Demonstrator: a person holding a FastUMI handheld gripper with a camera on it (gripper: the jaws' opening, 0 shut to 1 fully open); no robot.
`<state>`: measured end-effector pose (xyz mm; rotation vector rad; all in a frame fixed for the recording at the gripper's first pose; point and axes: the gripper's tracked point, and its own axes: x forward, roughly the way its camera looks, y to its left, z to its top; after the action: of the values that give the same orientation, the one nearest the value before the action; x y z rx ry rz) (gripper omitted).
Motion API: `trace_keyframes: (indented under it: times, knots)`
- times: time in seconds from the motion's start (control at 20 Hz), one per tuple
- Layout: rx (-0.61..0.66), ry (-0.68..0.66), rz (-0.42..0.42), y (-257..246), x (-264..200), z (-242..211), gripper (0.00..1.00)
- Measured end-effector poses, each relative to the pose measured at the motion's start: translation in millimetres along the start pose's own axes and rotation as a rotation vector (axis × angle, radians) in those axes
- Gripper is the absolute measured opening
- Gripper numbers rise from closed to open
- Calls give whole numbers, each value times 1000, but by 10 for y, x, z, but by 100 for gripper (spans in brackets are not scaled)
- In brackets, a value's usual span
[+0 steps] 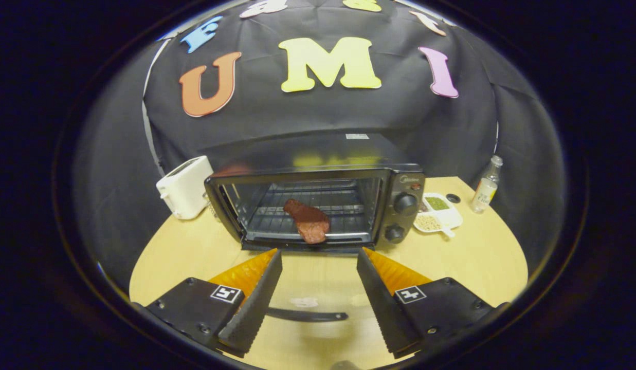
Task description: Open the toaster oven, put the food inside, and close the toaster oven door.
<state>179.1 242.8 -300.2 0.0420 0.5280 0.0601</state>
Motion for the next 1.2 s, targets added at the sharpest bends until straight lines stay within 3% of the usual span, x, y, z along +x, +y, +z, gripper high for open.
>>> trace_keyframes:
  times: [0.25,0.55,0.8,1.2]
  knots:
    - [-30,76,6,-235,-364,-526,94]
    - [-53,163,49,-162,-447,-1134,95]
    - [-48,229,78,-17,-154,-1441,94]
    - [-145,260,86,197,342,-1436,95]
